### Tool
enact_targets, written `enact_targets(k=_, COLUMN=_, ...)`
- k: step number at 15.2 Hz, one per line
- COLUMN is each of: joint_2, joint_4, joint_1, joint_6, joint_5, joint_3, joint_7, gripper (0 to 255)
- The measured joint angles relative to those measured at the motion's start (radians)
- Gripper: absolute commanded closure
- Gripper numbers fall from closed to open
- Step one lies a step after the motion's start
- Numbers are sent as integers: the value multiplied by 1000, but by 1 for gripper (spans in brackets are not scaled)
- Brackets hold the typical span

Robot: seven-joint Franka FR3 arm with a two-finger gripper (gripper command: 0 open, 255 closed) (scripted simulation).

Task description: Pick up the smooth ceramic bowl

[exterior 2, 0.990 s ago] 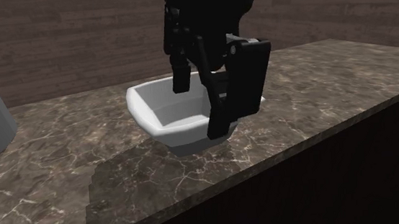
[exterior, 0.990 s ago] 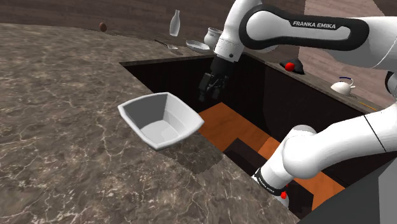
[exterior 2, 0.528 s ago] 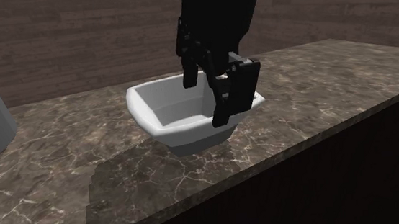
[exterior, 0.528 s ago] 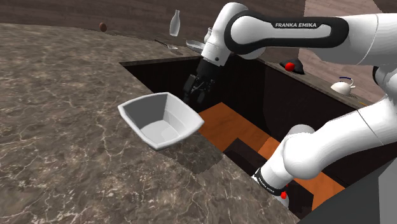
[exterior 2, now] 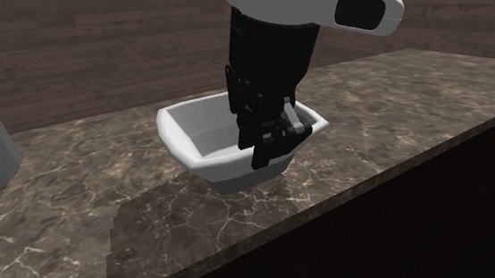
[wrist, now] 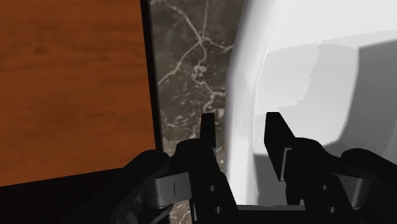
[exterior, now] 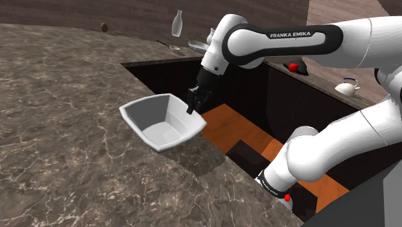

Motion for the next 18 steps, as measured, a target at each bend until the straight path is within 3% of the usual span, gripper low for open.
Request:
enact_targets(k=8, joint_2=-1, joint_4=-1, joint_1=0, joint_6=1, joint_5=0, joint_3=0, joint_7=-1, gripper=255)
enact_targets(k=18, joint_2=-26, joint_4=95, joint_1=-5, joint_6=-119, joint_5=-19, joint_3=-8, joint_7=33, gripper=255)
